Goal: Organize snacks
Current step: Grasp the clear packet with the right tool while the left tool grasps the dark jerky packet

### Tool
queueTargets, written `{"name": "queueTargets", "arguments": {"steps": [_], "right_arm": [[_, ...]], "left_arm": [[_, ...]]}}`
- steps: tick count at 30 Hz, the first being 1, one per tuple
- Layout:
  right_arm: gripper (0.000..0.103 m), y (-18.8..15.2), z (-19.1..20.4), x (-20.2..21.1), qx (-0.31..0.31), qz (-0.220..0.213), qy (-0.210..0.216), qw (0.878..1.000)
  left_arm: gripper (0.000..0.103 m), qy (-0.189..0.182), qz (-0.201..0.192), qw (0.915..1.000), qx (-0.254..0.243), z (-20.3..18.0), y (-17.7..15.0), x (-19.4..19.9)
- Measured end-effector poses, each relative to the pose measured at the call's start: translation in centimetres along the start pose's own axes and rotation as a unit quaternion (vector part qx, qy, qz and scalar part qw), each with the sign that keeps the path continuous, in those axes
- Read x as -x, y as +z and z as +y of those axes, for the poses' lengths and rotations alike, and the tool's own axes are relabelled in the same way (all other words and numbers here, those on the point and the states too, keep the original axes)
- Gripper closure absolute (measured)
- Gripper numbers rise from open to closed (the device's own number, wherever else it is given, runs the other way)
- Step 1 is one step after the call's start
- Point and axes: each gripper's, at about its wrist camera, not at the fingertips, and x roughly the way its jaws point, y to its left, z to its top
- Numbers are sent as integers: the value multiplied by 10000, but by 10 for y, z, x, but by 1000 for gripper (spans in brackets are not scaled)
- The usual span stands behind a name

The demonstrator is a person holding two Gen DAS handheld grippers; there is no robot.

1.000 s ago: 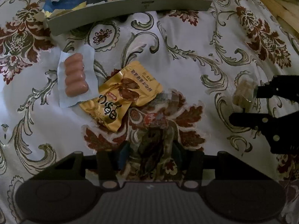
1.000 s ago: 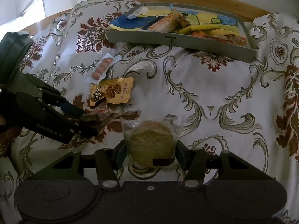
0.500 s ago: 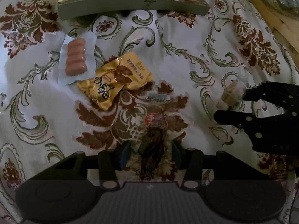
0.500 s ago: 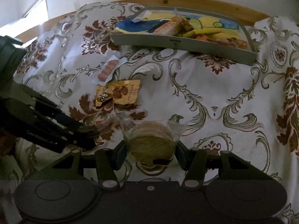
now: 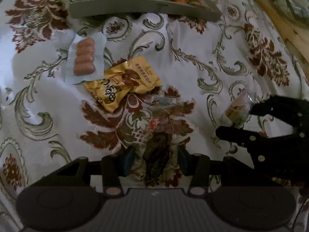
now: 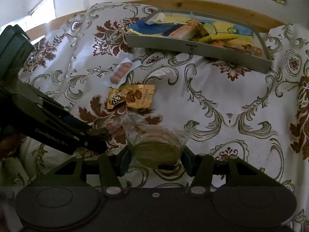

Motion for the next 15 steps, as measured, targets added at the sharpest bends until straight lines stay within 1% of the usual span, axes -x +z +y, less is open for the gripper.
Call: {"name": "queueTargets", "arguments": {"steps": [8, 12, 15], "right_arm": [[47, -2, 1, 7, -116, -60, -13, 9999], [47, 4, 3, 10, -103, -191, 26, 9998], [47, 7, 3, 8, -110, -220, 37, 9997]], "left_arm": [[54, 48, -288, 9988, 397, 10, -3, 21], [54, 127, -505, 9978, 408, 11, -1, 26], [54, 173, -534, 9977, 377, 10, -1, 26]]}}
